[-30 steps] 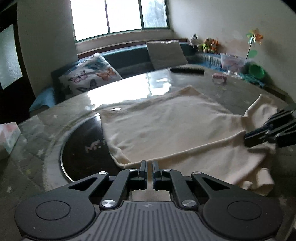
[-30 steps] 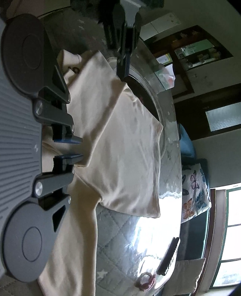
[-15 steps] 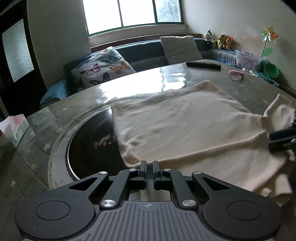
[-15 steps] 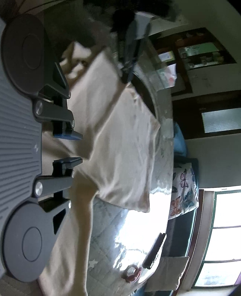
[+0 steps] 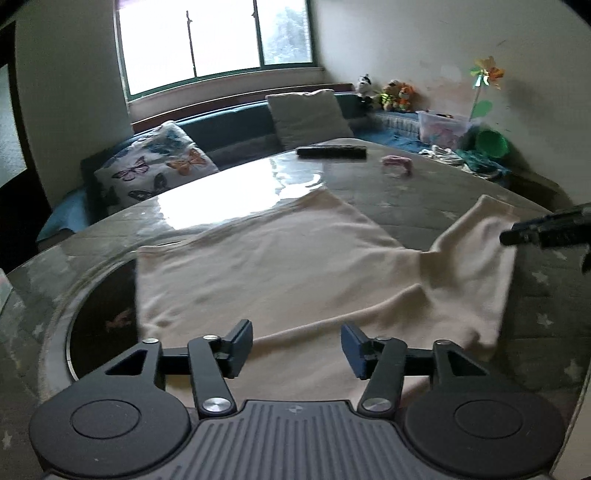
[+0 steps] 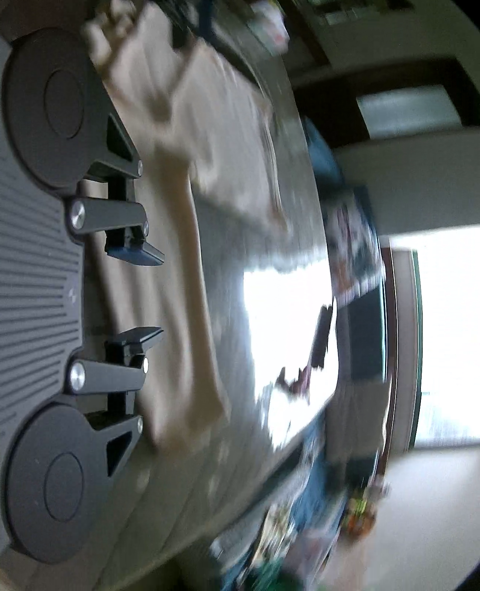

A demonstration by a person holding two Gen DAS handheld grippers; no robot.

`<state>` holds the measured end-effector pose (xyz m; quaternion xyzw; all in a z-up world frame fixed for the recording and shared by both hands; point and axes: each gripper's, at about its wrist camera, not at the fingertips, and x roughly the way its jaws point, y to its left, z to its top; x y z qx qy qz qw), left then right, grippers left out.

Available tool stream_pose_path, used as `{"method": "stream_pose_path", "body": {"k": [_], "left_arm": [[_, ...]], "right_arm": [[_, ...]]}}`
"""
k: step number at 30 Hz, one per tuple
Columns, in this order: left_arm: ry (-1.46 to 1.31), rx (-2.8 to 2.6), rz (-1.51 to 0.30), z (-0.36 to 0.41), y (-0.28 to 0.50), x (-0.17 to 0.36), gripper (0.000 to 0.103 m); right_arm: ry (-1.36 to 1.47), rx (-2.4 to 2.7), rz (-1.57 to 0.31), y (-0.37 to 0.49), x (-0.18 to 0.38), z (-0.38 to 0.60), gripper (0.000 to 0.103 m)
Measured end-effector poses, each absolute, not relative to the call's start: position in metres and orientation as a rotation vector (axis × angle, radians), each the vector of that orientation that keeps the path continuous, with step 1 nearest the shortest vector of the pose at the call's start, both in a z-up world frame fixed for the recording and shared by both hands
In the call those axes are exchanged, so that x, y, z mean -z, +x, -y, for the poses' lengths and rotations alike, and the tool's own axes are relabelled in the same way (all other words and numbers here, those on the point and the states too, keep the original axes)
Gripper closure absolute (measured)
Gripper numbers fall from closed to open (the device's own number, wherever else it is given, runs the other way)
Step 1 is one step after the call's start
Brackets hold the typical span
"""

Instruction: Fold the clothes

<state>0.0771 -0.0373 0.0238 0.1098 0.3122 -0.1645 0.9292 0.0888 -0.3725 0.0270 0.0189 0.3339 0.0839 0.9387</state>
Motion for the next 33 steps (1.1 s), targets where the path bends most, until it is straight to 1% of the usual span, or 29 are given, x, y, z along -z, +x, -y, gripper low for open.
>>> {"method": "stream_pose_path", "body": {"k": [1,2,6,8,9,13,15,16,17,20,23,26,33], "left_arm": [[0.227,0.341,-0.64,0.041,0.077,-0.023,0.041],[0.228,0.345,-0.64,0.044,0.077,-0.023,0.035],[0.236,0.355,-0.636,0.056,0.076,-0.023,0.027],[0.243,0.359,-0.638,0.061,0.077,-0.022,0.02],[0.247,0.361,-0.638,0.063,0.077,-0.021,0.019],[0.26,0.36,-0.64,0.069,0.078,-0.02,0.009],[0.261,0.36,-0.64,0.071,0.079,-0.02,0.007],[0.261,0.358,-0.642,0.072,0.079,-0.02,0.003],[0.263,0.355,-0.645,0.073,0.08,-0.02,0.001],[0.272,0.351,-0.654,0.078,0.083,-0.017,0.0],[0.279,0.353,-0.661,0.081,0.084,-0.015,0.0],[0.284,0.364,-0.666,0.084,0.084,-0.013,0.0],[0.312,0.385,-0.672,0.09,0.083,-0.006,0.0]], "right_arm": [[0.048,-0.126,-0.68,0.091,-0.025,0.384,0.062],[0.057,-0.083,-0.679,0.093,-0.024,0.395,0.061],[0.072,0.054,-0.675,0.103,-0.015,0.423,0.061],[0.111,0.077,-0.671,0.108,-0.013,0.434,0.061],[0.131,0.084,-0.669,0.11,-0.012,0.439,0.061],[0.174,0.083,-0.664,0.114,-0.007,0.447,0.062],[0.181,0.085,-0.662,0.115,-0.005,0.448,0.062],[0.18,0.085,-0.66,0.115,-0.005,0.448,0.063],[0.179,0.085,-0.659,0.114,-0.005,0.448,0.068],[0.177,0.083,-0.658,0.115,-0.005,0.447,0.084],[0.187,0.076,-0.655,0.116,-0.007,0.447,0.095],[0.202,0.058,-0.638,0.113,-0.015,0.449,0.097],[0.238,-0.026,-0.569,0.1,-0.05,0.443,0.098]]}}
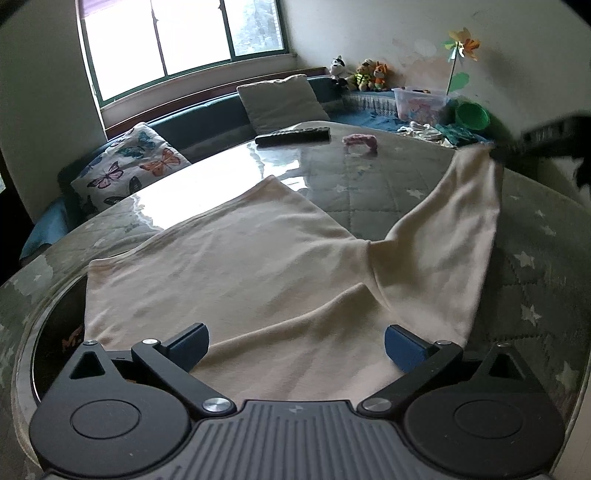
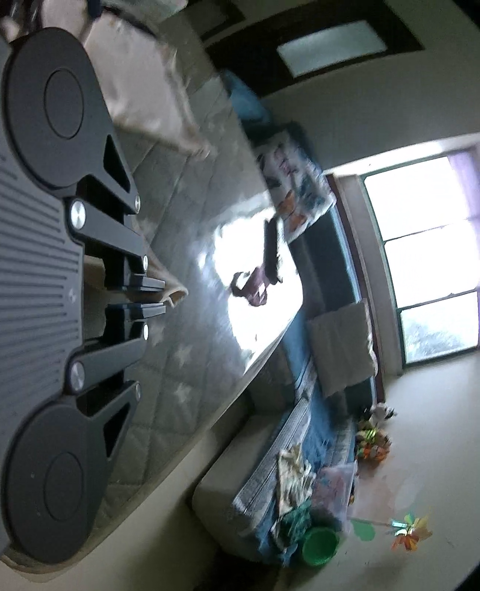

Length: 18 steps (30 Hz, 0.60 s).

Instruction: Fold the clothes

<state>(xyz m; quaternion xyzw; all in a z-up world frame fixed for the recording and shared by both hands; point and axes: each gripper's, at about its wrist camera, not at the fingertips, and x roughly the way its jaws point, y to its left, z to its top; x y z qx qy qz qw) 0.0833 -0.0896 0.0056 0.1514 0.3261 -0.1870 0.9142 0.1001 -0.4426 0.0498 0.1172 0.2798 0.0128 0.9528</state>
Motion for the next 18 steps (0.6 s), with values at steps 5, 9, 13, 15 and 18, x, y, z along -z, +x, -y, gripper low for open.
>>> {"method": "stream_pose_path", "body": {"k": [5,9,13,15,18], "left_arm": [[0.33,0.392,-0.674,0.092,0.083,0.0,0.0],[0.326,0.394,-0.664,0.092,0.084,0.002,0.0],[0.302,0.385,-0.644,0.082,0.08,-0.002,0.0],[0.287,0.369,-0.631,0.072,0.077,-0.006,0.0],[0.26,0.326,-0.61,0.05,0.073,-0.013,0.0]], "right_arm": [[0.239,-0.136,-0.509,0.092,-0.083,0.424,0.098],[0.226,-0.236,-0.465,0.088,-0.109,0.4,0.098],[0.196,-0.345,-0.436,0.085,-0.128,0.365,0.098],[0.178,-0.402,-0.427,0.083,-0.135,0.345,0.098],[0.15,-0.475,-0.428,0.084,-0.14,0.316,0.099]]}}
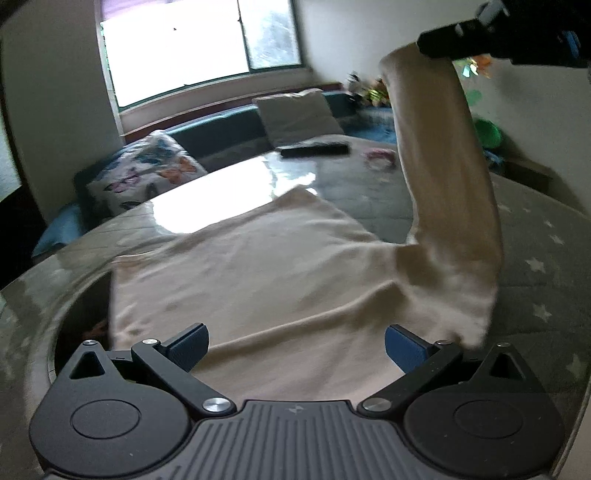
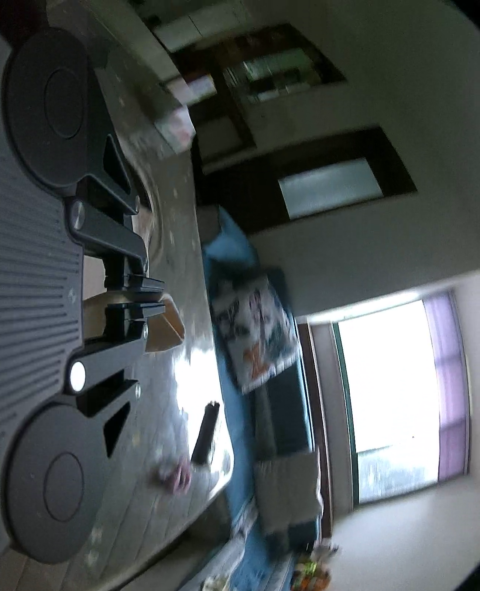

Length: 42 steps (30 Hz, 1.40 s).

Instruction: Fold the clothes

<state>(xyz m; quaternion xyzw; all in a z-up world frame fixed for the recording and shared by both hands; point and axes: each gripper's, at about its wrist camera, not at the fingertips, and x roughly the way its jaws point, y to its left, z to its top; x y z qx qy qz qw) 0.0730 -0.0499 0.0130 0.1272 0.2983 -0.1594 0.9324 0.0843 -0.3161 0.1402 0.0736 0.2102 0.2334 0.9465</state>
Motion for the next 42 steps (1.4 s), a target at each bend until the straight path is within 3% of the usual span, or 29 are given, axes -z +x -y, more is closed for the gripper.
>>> {"method": "stream_pose_path", "body": {"k": [15,19,25,29,42], "left_arm": [[0.142,0.043,-0.607,-0.067,0.043,-0.015,0.0],[0.122,-0.001,-0.614,-0.083,0.039,-0.014,0.0],[0.127,-0.021,-0.606,-0.089,0.037,-0.019,0.0],[0.131,-0.001,-0.604,-0.082,0.039,-0.019,0.0],[0.198,0.045,-0.644,-0.043,0.061,-0.008,0.0]], "right_arm": [[-0.004,-0.842,-0.55,0.078,-0.116,0.156,0.098],[-0.035,-0.906,-0.603,0.074,-0.101,0.134,0.094],[-0.056,-0.85,-0.599,0.078,-0.104,0.156,0.091],[-0.127,-0.78,-0.638,0.084,-0.094,0.181,0.081],[-0.153,-0.628,-0.798,0.089,-0.04,0.25,0.081]]}}
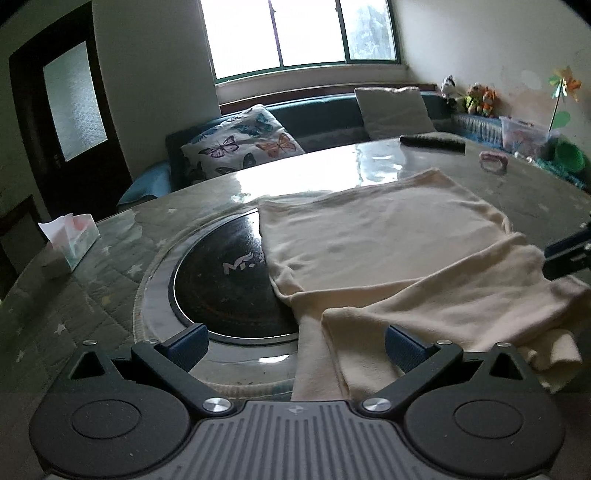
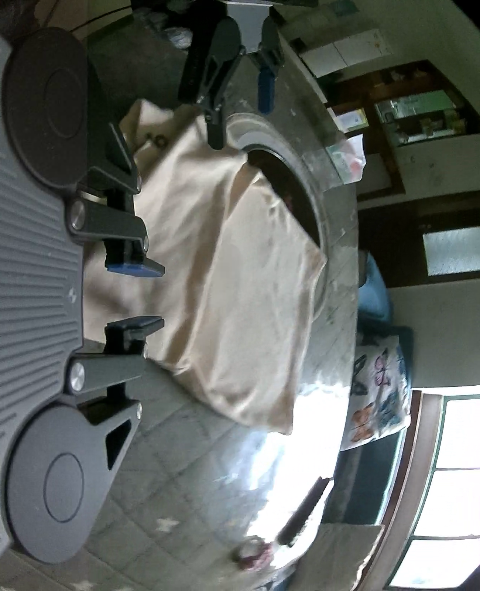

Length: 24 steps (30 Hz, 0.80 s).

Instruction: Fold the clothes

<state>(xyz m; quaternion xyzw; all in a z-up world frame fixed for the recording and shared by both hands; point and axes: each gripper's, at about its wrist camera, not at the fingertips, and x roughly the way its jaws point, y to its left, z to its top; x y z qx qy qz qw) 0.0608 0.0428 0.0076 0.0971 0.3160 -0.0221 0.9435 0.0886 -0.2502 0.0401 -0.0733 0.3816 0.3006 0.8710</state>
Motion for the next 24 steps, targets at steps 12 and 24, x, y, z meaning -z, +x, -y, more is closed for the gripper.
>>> {"method": "stream_pose_path", "body": {"k": [12,24], "left_arm": [[0.203,-0.018,-0.64,-0.05,0.063,-0.016,0.0],[0.244,-0.03,-0.666,-0.041,0.08,-0.004,0.0]], "right_arm": [[-0.124,-0.62,-0.775,0.094,-0.039,0.259,0.071],[-0.13,-0.598,-0.76,0.118,-0.029,0.243,0.068]]}}
